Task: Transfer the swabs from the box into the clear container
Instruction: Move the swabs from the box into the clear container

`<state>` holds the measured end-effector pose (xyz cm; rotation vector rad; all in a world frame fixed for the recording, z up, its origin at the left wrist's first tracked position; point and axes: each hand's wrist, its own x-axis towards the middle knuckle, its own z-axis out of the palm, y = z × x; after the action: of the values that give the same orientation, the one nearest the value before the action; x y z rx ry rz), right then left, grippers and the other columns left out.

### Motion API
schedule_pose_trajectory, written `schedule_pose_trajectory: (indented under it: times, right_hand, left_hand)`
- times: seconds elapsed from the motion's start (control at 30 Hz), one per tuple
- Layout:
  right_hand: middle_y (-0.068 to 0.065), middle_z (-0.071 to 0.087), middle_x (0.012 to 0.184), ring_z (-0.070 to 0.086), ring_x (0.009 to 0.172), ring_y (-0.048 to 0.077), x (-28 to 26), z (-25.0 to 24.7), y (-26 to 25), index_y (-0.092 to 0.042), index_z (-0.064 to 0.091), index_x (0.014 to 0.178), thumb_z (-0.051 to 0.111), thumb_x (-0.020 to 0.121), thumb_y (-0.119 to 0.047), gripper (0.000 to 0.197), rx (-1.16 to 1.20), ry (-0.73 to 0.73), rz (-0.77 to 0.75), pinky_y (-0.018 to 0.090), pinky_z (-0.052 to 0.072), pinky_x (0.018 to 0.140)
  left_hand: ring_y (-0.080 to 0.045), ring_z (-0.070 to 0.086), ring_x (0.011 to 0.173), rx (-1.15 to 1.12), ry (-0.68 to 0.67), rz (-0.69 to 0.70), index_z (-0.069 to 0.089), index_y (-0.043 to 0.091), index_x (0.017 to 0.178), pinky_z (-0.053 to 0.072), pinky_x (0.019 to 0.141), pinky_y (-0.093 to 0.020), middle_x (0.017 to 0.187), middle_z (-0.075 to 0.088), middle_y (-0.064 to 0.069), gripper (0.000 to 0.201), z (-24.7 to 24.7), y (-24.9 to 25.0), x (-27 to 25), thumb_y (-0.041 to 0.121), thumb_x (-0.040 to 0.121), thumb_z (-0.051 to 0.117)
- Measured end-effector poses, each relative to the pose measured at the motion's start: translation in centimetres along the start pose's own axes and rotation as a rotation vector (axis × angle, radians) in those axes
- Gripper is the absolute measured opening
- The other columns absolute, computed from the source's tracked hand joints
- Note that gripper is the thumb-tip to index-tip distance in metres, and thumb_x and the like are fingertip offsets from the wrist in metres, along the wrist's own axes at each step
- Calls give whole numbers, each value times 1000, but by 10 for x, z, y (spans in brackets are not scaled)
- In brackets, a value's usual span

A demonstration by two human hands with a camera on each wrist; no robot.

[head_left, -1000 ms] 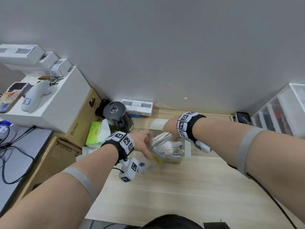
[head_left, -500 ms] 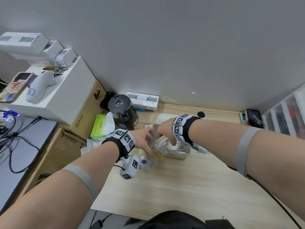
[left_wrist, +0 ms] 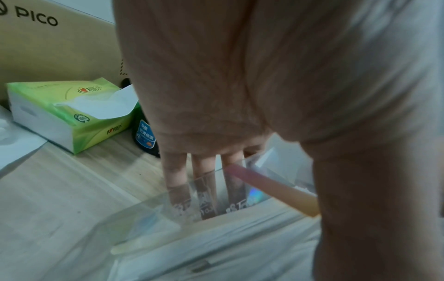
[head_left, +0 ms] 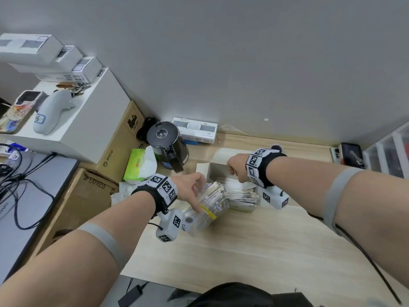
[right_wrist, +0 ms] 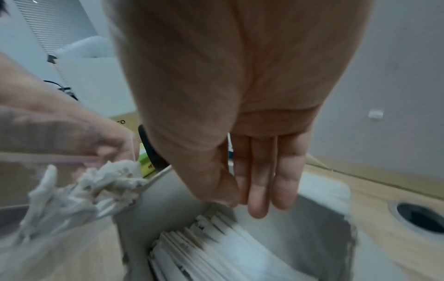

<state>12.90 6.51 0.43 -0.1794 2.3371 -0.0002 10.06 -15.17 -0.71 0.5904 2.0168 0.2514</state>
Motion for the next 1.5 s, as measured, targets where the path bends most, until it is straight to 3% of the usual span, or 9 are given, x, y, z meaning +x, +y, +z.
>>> schedule_pose_trajectory:
  times: [0.1, 0.23, 0.3, 0.43, 0.73, 0.9, 1.13, 1.3, 1.5]
  right_hand:
    - [14, 70, 118, 69, 101, 31, 22, 17, -5, -1, 64, 125, 69, 81, -15, 47, -13, -57, 46, 38, 56, 88]
    - [6, 70, 90, 58, 75, 21, 62, 56, -7, -17, 73, 92, 81, 76, -34, 25, -124, -232, 62, 34, 55, 80]
    - [3, 68, 86, 64, 74, 24, 96, 86, -4, -21, 66, 83, 86, 64, -43, 35, -158, -248, 103, 46, 58, 81]
    - [17, 55, 124, 62, 109, 36, 70, 84, -21, -4, 43, 130, 86, 67, -29, 80, -82, -128, 165, 46, 54, 88]
    - [16, 47, 137, 49, 127, 31, 72, 93, -21, -2, 39, 142, 75, 79, -13, 73, -123, -34, 209, 44, 48, 97]
    - [8, 61, 128, 62, 115, 27, 72, 89, -17, -9, 49, 133, 71, 81, -13, 57, -180, -23, 175, 37, 50, 82]
    - [0, 68, 115, 67, 103, 25, 68, 86, -15, -13, 52, 125, 66, 85, -15, 42, -165, -28, 136, 33, 44, 70]
    - [0, 67, 90, 62, 74, 23, 61, 74, -17, -15, 65, 106, 66, 81, -16, 25, -128, -79, 129, 30, 46, 63]
    - [1, 63, 73, 55, 54, 23, 41, 40, -3, -12, 66, 91, 65, 75, -18, 17, -119, -35, 80, 25, 46, 51]
  left_hand:
    - [-21, 65, 109, -56, -8, 14, 48, 37, 110, 55, 98, -47, 114, 63, 3, 80, -3, -5, 1, 45, 45, 94]
    - [-24, 63, 111, -114, -31, 33, 48, 36, 109, 55, 96, -44, 110, 60, 6, 80, -8, -11, 7, 44, 44, 94]
    - [-19, 62, 101, -135, -70, 48, 47, 37, 107, 53, 86, -36, 104, 59, 10, 73, -7, -14, 12, 36, 51, 96]
    - [-13, 59, 87, -229, -121, 82, 49, 36, 99, 47, 77, -30, 102, 61, 8, 66, -5, -21, 20, 27, 54, 96]
    - [-16, 53, 75, -373, -222, 109, 49, 27, 89, 43, 72, -36, 85, 58, 10, 63, -10, -30, 33, 30, 44, 93]
    - [-19, 54, 81, -394, -251, 125, 49, 27, 91, 46, 77, -42, 99, 59, 1, 65, -9, -32, 37, 30, 45, 95]
    - [-16, 55, 78, -375, -278, 118, 49, 26, 93, 46, 77, -39, 93, 60, 7, 66, -13, -29, 37, 31, 46, 94]
    - [-15, 57, 76, -345, -242, 97, 51, 24, 101, 47, 76, -39, 94, 60, 8, 71, -13, -25, 31, 32, 45, 95]
    - [-17, 64, 93, -304, -166, 65, 53, 18, 109, 54, 94, -46, 110, 64, -2, 79, -16, -19, 21, 31, 44, 95]
